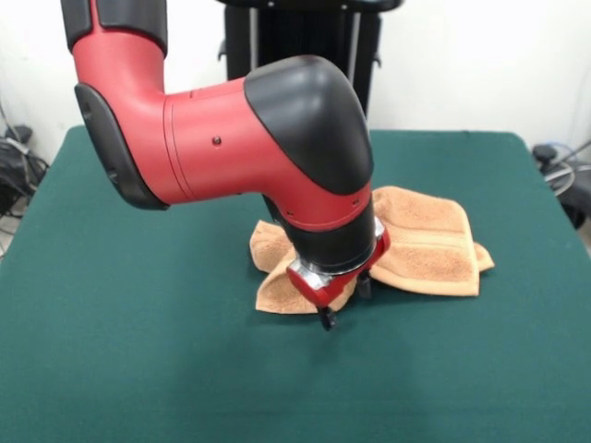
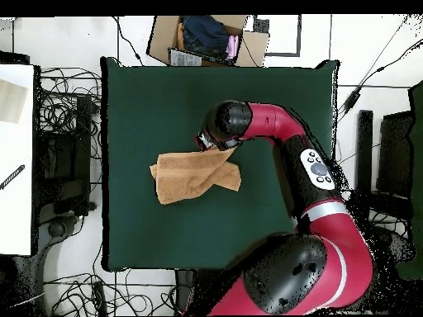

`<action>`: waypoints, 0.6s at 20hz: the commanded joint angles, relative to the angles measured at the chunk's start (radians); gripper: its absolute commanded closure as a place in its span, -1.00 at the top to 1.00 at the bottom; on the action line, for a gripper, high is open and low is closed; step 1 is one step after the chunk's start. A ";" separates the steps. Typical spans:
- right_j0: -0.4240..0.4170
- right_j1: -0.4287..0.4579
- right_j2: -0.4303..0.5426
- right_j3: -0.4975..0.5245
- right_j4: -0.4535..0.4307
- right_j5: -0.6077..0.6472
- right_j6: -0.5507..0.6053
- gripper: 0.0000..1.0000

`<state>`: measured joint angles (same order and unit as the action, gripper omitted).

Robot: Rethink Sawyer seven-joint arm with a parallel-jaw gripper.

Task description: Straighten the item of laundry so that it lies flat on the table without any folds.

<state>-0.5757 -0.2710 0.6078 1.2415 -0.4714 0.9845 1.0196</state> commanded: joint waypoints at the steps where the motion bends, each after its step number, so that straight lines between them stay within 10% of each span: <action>1: 0.002 -0.040 -0.045 0.089 0.017 0.041 0.057 1.00; 12: 0.006 -0.047 -0.050 0.093 0.026 0.047 0.057 1.00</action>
<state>-0.5756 -0.3213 0.6080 1.2837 -0.4584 0.9847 1.0196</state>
